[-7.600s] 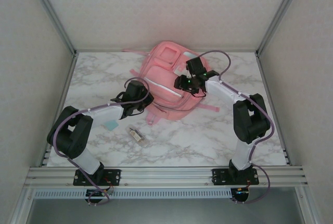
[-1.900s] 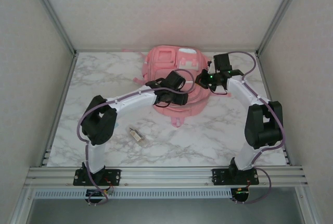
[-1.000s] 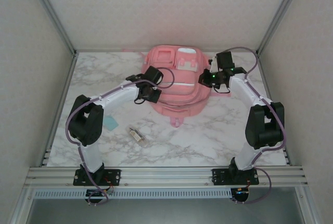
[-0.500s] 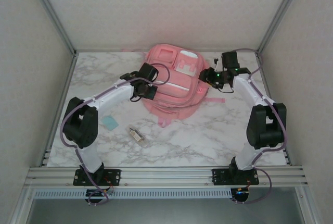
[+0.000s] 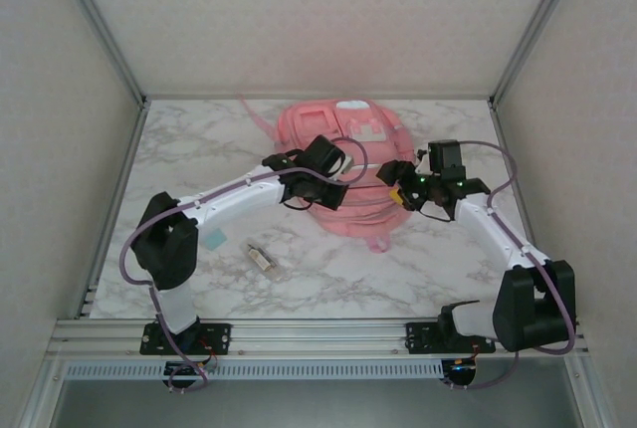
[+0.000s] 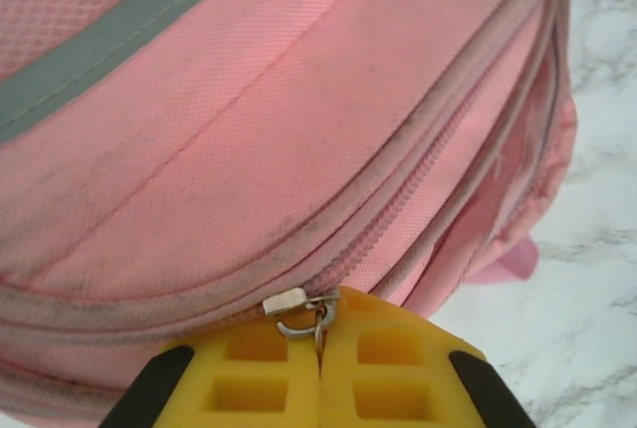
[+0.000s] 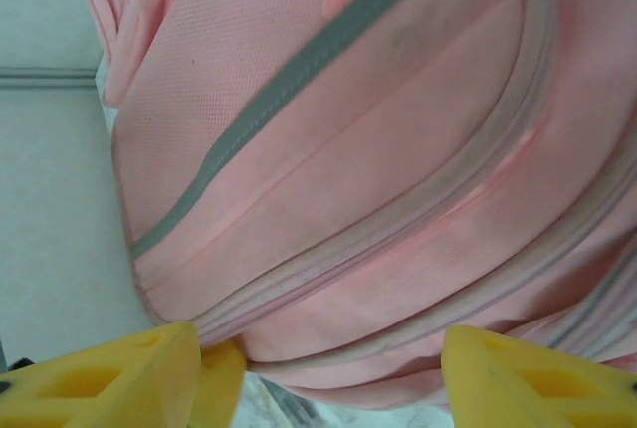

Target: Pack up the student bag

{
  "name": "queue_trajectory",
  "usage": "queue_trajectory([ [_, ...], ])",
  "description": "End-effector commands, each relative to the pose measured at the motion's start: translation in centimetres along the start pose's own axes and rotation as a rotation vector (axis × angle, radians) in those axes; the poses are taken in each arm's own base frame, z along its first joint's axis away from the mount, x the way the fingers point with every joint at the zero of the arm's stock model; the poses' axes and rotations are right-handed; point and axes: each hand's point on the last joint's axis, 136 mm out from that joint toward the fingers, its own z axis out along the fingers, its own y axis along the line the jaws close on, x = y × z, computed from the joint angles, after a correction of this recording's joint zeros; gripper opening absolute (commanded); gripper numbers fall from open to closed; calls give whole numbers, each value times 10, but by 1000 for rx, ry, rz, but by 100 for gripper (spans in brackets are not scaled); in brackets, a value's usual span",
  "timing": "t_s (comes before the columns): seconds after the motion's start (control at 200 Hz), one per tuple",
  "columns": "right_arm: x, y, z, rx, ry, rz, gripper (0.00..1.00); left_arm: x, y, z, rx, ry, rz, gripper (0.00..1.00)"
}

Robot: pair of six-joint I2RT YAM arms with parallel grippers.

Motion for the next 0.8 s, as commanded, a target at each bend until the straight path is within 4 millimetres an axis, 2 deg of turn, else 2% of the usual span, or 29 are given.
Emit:
queue_trajectory([
  [0.0,1,14,7,-64,-9,60,66,-15,-29,-6,97,-29,13,0],
  [0.165,-7,17,30,-85,-28,89,66,-4,-32,-2,94,8,36,0],
  [0.235,-14,17,41,-85,-52,94,60,2,-29,-2,82,20,41,0],
  [0.285,-19,13,49,-74,-68,99,48,6,-25,-4,62,24,50,0],
  [0.365,-24,5,57,-48,-84,111,14,11,-13,-8,4,25,72,0],
  [0.41,-25,2,59,-45,-93,112,0,14,-3,-9,-40,27,87,0],
  [0.475,-26,-1,56,-30,-110,103,0,19,17,-10,-132,39,109,0],
  [0.641,-23,-12,40,49,-142,35,0,26,92,-16,-389,100,117,0],
  [0.726,-20,-14,36,67,-138,-2,0,23,123,-22,-458,110,98,0],
  [0.796,-18,-13,36,61,-124,-29,0,14,141,-26,-499,88,92,0],
])
